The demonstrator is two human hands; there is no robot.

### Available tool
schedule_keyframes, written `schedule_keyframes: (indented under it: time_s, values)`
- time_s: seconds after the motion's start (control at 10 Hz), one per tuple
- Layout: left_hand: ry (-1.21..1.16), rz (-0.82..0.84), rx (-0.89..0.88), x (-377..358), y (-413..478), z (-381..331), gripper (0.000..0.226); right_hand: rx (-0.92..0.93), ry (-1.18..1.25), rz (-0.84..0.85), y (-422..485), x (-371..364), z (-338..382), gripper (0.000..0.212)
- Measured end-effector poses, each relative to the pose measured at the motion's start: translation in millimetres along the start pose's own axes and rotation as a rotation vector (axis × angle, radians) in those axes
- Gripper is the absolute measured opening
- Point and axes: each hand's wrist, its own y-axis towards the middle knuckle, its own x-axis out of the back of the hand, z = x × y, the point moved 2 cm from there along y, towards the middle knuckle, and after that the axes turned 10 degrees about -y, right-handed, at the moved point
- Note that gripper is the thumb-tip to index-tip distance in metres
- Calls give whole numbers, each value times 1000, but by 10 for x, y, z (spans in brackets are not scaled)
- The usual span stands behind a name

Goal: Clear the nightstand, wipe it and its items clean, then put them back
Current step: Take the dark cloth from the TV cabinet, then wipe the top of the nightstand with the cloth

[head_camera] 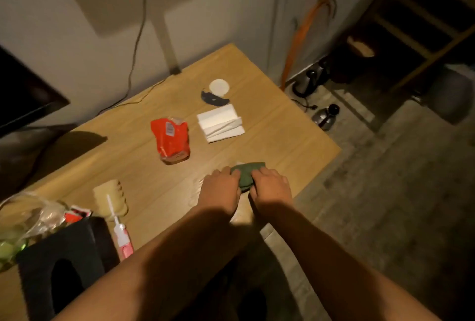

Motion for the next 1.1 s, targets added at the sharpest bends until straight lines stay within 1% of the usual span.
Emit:
schedule_keyframes:
  time_s: [0.1, 0.2, 0.3, 0.4, 0.5, 0.6, 0.7, 0.8, 0.9, 1.0, 1.1]
  values:
    - [-113, 113, -155, -98, -57, -461, 30, -99, 79, 43, -353, 10, -470, 26]
    - [-157, 277, -307, -327, -127, -1073, 23, -211, 258, 106, -1011, -35, -1098, 17]
    - [-146, 477, -481, -714, -390, -2024, 20, -468, 453, 119, -2094, -122, -1787, 6]
    - [-155, 653, -573, -1123, -777, -2849, 22, -688, 617, 67, -3126, -257, -2227, 13]
    - [-95, 779, -704, -1633, -1483, -3811, 21, -894, 719, -18, -4455, -461, -2509, 28]
    - [15, 908, -861, -2217, -2402, -4712, 21, -1057, 784, -76, -5836, -741, -2663, 49]
    - [134, 1021, -1043, -2676, -3267, -5356, 20, -1220, 751, -104, -6893, -885, -2710, 47]
    - [210, 1150, -1181, -3047, -4171, -5880, 21, -1490, 705, -154, -7911, -974, -2601, 47]
    - [304, 1210, -1382, -3392, -5064, -6343, 27, -1694, 651, -215, -8910, -1049, -2378, 45]
    - [399, 1211, -1583, -3735, -5807, -6730, 26, -2142, 792, -82, -9600, -1225, -2212, 29]
    - [491, 1235, -1696, -4110, -6464, -7079, 30, -2180, 956, -301, -10103, -1390, -2054, 30]
